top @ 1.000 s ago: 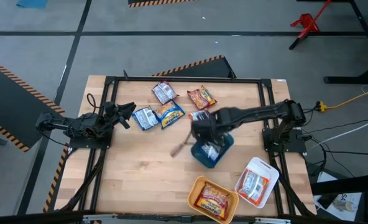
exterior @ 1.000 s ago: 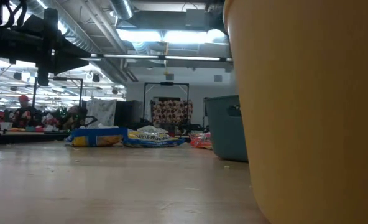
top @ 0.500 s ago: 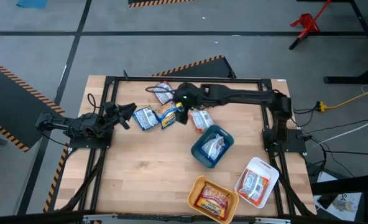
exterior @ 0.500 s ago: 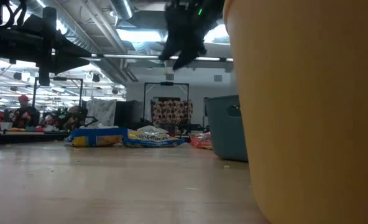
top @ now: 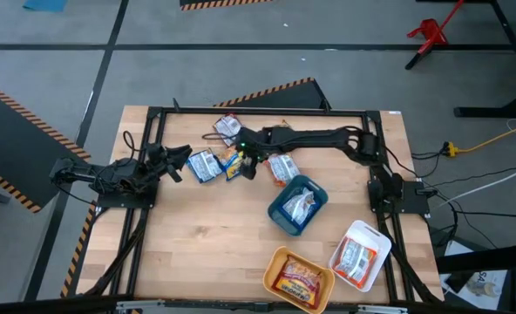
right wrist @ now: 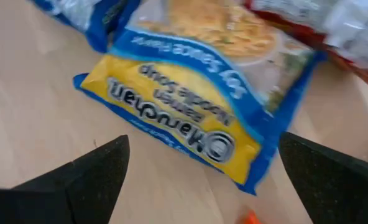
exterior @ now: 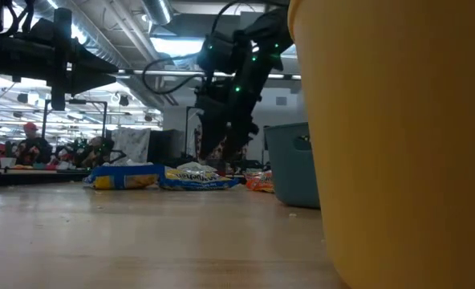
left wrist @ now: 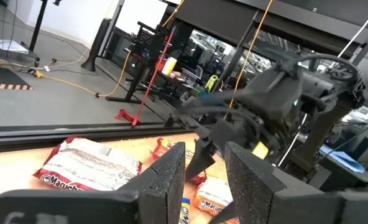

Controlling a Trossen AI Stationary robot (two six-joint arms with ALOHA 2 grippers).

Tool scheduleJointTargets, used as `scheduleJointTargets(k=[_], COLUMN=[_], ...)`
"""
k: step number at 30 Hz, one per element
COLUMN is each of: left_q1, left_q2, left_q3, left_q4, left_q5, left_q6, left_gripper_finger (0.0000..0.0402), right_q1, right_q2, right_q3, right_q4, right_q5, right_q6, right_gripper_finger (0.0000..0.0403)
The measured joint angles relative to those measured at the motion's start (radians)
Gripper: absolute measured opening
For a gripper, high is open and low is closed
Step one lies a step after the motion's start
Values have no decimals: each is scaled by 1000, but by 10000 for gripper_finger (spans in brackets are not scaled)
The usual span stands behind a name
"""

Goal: Sort Maruchan noodles
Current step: Put the right blue noodle pack into the green bin

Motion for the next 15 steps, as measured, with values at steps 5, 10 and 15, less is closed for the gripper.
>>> scheduleJointTargets(k=[5,10,15], left_q1=[0,0,0], left_q2=[0,0,0], left_q3=[0,0,0], left_q4=[0,0,0], left_q5=[-2,-7,-7], left_q6=[0,1,5], left_gripper_finger=[108,108,108], right_q1=[1,0,-8], right_q2=[48,79,91], right_q3=[1,0,2], right_q4=[-2,-1,2], right_q5=[-5,1,1], right_q6=[-65,-47,-25], right_gripper_finger=[395,395,383])
